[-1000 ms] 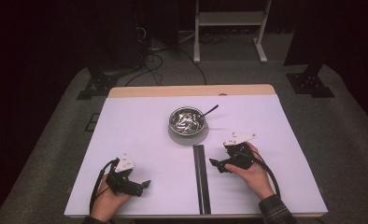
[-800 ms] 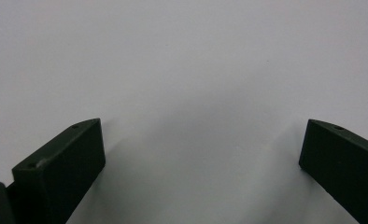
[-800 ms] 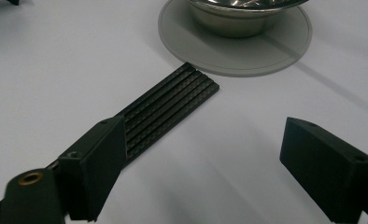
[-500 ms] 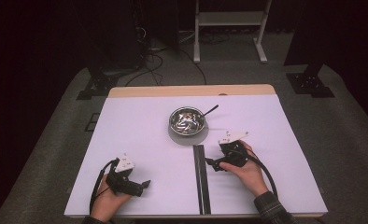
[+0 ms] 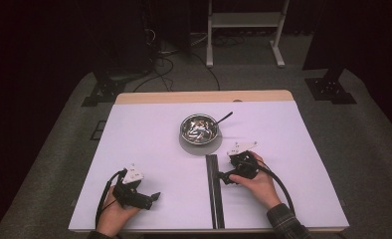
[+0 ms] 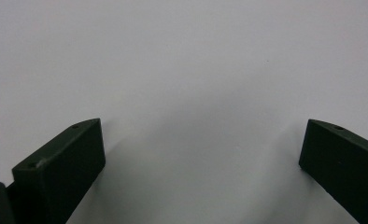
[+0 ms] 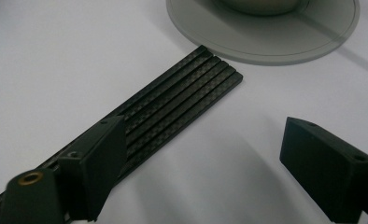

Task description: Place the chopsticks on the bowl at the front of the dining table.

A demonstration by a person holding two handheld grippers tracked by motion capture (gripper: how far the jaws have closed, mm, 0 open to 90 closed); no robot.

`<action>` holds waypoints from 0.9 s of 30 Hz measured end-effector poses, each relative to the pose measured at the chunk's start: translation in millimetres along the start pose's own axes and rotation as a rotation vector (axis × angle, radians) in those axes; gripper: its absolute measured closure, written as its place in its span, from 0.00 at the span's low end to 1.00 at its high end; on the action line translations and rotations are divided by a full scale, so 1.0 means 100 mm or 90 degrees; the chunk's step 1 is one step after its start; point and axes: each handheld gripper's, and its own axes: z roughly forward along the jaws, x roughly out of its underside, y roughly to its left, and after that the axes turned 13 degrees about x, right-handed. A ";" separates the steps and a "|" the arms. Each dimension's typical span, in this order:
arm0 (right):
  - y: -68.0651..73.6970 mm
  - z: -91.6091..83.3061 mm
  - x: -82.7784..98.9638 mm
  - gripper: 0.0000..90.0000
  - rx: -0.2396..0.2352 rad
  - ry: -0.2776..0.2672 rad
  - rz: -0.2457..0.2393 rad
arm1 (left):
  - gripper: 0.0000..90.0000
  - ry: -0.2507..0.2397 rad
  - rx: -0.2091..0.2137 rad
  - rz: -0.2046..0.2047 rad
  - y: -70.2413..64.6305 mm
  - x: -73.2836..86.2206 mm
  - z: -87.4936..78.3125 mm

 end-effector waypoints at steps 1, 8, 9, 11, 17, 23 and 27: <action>0.00 0.00 0.00 0.15 0.000 0.003 0.000 | 0.00 0.000 0.000 0.000 0.00 0.00 0.00; 0.04 0.04 0.02 0.15 -0.001 0.010 -0.011 | 0.00 0.000 0.000 0.000 0.00 0.00 0.00; 0.04 0.04 0.02 0.15 -0.001 0.010 -0.012 | 0.00 0.000 0.000 0.000 0.00 0.00 0.00; 0.04 0.04 0.02 0.15 0.001 0.010 -0.012 | 0.00 0.000 0.000 0.000 0.00 0.00 0.00; 0.03 0.05 0.04 0.15 0.007 0.019 -0.019 | 0.00 0.000 0.000 0.000 0.00 0.00 0.00; 0.03 0.05 0.05 0.15 0.013 0.022 -0.021 | 0.00 0.000 0.000 0.000 0.00 0.00 0.00; 0.04 0.04 0.05 0.15 0.012 0.022 -0.022 | 0.00 0.000 0.000 0.000 0.00 0.00 0.00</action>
